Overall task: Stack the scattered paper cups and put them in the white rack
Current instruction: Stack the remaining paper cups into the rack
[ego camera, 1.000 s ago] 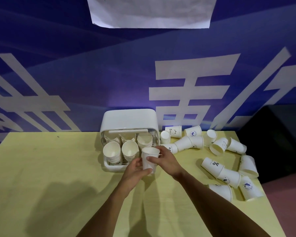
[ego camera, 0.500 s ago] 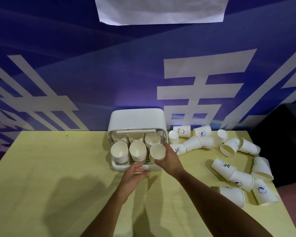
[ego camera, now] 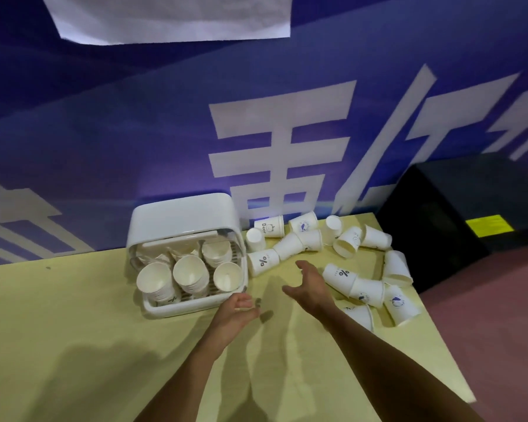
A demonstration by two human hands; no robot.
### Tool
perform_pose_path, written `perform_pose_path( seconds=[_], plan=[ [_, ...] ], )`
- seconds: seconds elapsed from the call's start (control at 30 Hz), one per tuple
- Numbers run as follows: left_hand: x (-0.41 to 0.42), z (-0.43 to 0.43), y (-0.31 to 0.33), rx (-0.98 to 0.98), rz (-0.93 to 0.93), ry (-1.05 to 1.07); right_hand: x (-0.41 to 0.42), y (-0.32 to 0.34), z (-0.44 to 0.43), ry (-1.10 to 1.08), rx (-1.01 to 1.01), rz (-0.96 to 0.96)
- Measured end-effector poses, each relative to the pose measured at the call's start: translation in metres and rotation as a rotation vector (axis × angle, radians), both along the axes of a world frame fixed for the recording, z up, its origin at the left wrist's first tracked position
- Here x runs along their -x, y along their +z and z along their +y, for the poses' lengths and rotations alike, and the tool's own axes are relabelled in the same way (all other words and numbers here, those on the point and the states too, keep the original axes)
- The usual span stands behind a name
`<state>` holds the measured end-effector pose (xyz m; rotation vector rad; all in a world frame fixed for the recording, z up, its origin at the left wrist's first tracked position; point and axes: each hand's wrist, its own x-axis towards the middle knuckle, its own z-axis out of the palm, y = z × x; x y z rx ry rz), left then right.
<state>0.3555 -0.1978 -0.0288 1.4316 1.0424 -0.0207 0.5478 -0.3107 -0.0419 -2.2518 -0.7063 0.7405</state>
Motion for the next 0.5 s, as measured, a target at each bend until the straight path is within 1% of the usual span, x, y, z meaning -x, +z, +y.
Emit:
perform_pose_path(
  seconds=[0.2, 0.37, 0.5],
  plan=[
    [-0.059, -0.051, 0.002, -0.015, 0.018, -0.169, -0.036, 0.001, -0.068, -0.176, 0.010, -0.039],
    [-0.095, -0.084, -0.006, -0.023, 0.017, -0.272, -0.061, -0.003, -0.116, -0.260, -0.016, -0.073],
    [-0.121, -0.102, -0.016, -0.015, 0.028, -0.339, -0.080, -0.008, -0.145, -0.291, 0.040, -0.109]
  ],
)
